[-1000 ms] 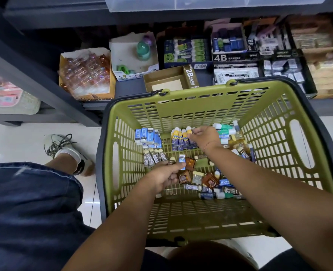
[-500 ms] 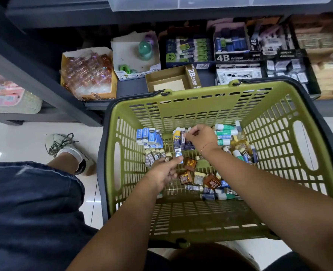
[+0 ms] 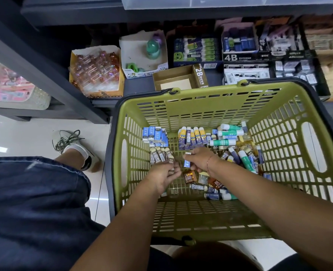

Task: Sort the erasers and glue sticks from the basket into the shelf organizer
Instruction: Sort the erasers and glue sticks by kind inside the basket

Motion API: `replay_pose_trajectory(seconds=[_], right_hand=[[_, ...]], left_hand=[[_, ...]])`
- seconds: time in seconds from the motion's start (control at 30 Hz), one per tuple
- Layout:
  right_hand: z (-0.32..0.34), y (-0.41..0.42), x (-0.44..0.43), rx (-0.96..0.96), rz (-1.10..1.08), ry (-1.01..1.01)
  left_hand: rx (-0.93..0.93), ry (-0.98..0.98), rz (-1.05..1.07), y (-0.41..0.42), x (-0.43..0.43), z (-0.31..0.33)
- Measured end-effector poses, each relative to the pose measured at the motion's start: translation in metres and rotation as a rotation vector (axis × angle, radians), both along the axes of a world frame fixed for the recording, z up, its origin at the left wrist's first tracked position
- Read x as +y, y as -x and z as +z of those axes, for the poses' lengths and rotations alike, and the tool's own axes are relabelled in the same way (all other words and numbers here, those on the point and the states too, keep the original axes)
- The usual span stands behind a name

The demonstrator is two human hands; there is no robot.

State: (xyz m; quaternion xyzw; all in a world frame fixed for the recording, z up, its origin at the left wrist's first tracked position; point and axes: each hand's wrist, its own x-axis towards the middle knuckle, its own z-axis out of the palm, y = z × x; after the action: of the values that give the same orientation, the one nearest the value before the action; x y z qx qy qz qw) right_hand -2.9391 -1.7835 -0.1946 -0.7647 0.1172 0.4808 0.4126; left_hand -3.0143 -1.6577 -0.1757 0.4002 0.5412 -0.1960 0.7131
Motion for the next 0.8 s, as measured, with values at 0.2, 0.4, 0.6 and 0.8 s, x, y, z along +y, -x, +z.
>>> replay_pose_trajectory(seconds=[0.2, 0.4, 0.6, 0.8], right_hand=[[-0.006, 0.006, 0.011, 0.14, -0.022, -0.037], [-0.007, 0.014, 0.021, 0.199, -0.082, -0.093], [-0.005, 0.019, 0.031, 0.192, -0.026, -0.17], [-0.011, 0.017, 0.027, 0.148, -0.073, -0.106]], left_hand=[[0.055, -0.068, 0.265, 0.002, 0.009, 0.0], [0.083, 0.002, 0.454, 0.002, 0.002, 0.002], [0.083, -0.009, 0.473, -0.001, 0.003, -0.001], [0.057, 0.041, 0.494, -0.005, -0.004, -0.004]])
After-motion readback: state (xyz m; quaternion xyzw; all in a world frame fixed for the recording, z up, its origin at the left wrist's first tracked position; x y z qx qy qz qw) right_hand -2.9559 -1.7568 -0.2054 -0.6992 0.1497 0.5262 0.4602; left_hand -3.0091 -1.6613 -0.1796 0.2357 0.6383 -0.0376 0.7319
